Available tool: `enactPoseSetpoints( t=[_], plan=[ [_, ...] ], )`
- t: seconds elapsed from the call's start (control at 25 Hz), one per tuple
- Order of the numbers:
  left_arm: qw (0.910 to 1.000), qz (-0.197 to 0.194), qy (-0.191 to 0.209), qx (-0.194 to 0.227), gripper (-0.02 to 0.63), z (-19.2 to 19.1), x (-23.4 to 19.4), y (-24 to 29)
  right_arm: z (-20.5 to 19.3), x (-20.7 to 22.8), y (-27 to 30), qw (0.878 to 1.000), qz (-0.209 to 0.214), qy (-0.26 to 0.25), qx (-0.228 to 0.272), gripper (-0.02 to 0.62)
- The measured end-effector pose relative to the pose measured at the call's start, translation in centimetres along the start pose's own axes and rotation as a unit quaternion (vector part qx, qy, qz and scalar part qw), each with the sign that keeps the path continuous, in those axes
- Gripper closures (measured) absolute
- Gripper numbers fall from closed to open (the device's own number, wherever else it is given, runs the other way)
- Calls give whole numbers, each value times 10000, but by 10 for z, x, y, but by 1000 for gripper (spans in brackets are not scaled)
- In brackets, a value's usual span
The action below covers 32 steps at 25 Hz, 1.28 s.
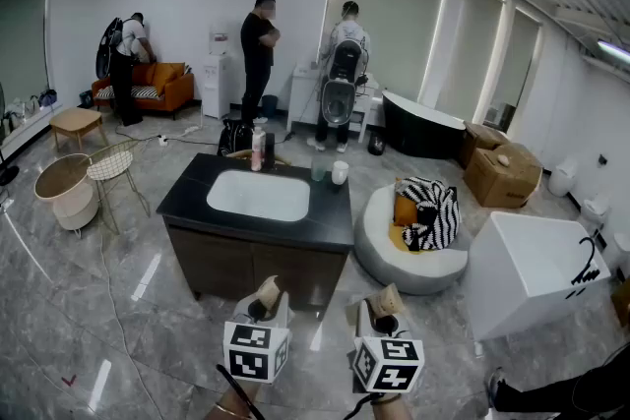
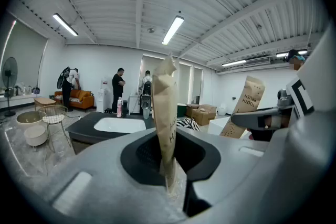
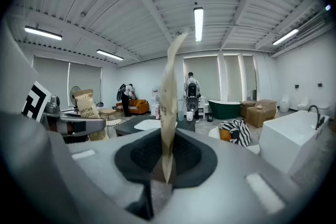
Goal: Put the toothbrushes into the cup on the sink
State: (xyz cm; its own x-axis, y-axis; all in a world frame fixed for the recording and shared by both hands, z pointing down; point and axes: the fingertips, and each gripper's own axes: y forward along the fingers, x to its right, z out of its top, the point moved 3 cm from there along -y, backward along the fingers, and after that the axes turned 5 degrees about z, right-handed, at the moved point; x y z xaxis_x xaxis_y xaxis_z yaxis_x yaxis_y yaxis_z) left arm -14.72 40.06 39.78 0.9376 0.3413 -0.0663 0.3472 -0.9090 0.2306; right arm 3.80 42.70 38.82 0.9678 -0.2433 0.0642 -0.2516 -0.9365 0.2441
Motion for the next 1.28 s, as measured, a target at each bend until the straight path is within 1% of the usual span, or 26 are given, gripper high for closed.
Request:
enactPoseSetpoints(
  t=[0.2, 0.52, 0.76, 0.92, 1.12, 1.28],
  plan=[
    [10000, -7, -24, -4, 571, -4, -9, -3, -5, -10, 4, 9999, 63, 103, -5, 548],
    [9998, -84, -156, -2, 571, -7, -26, 1, -6, -19, 8, 9999, -77, 79, -46, 548],
    [9996, -150, -254, 12, 571, -9, -29, 9, -5, -15, 13, 9998, -161, 66, -96, 548],
    [9993, -203, -306, -31, 571, -11, -30, 25, -4, -10, 26, 9998, -163, 64, -115, 548],
    [9995, -247, -185, -28, 571, -4, -28, 51, 1, 3, 48, 9997, -151, 171, -67, 548],
    [9997, -200, -109, 7, 571, 6, -30, 79, 9, 18, 73, 9996, -64, 262, -42, 548]
  ],
)
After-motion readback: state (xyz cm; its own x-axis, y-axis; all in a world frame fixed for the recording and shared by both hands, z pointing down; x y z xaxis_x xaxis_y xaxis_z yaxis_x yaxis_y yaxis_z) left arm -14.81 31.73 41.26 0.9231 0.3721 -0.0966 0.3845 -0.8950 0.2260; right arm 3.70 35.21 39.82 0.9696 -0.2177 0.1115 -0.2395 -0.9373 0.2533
